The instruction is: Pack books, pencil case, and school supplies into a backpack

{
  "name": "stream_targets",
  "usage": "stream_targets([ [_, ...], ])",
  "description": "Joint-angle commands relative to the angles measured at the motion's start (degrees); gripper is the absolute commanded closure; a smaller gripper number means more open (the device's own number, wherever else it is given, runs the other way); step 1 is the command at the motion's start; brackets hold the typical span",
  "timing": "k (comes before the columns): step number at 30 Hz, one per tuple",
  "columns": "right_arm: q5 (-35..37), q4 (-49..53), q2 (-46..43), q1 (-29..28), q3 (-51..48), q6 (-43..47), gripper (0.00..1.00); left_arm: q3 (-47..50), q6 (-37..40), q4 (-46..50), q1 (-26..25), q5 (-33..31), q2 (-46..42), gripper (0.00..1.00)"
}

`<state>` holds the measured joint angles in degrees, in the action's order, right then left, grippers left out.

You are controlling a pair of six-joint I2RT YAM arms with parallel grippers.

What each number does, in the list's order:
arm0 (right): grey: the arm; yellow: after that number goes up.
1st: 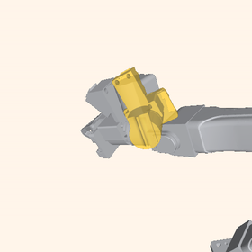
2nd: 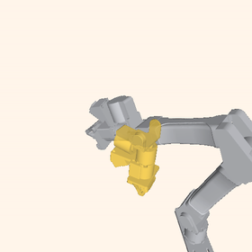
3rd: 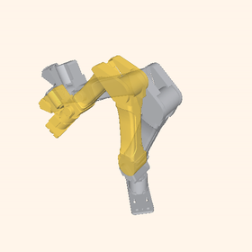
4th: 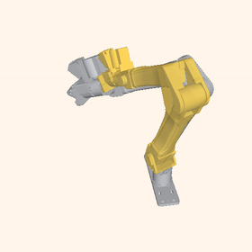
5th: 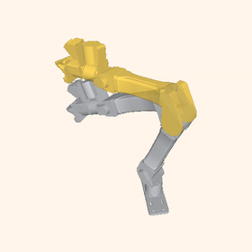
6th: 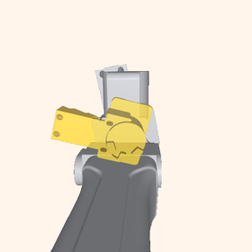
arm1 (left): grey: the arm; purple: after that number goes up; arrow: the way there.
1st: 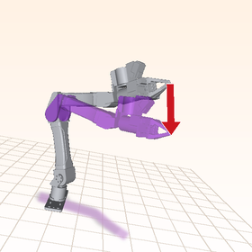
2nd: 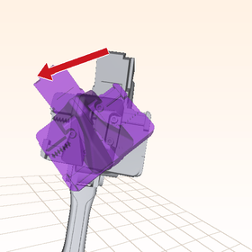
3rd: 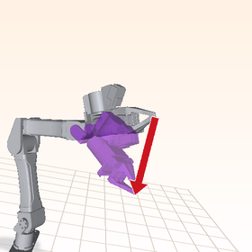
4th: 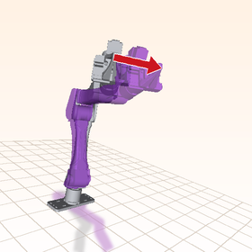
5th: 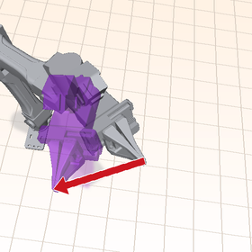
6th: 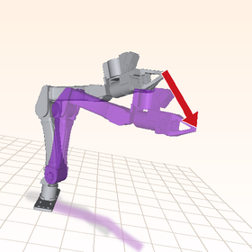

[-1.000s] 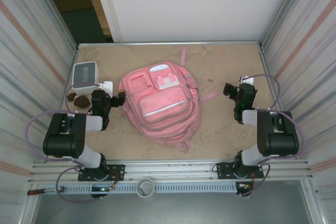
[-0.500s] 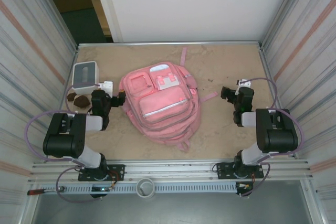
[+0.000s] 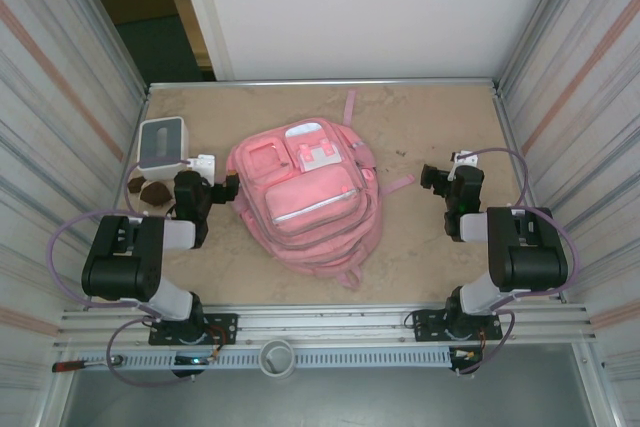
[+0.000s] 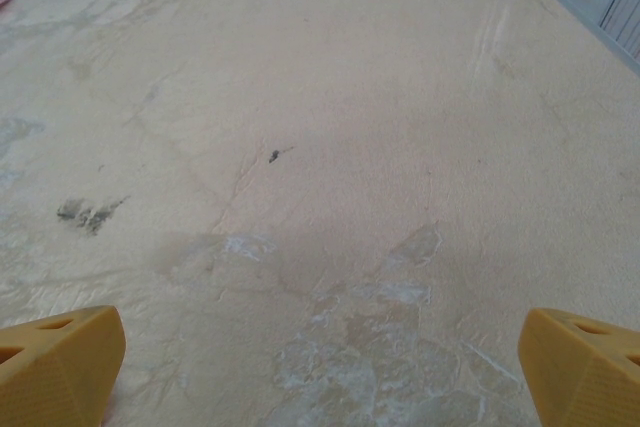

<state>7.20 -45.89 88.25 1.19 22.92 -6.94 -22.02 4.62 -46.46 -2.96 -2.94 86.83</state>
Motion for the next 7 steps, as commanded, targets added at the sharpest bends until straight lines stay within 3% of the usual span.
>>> stream_targets([
  [1,-0.6,-1.3,0.1,-0.3,-0.1,1.1,0.01,-1.0,-0.5,0.3,0.4,0.5,-0.3,0.01],
  [7,-0.6,-1.4,-0.1,-0.2,-0.3,1.1,0.01,-1.0,-0.5,0.3,0.4,0.5,-0.3,0.01],
])
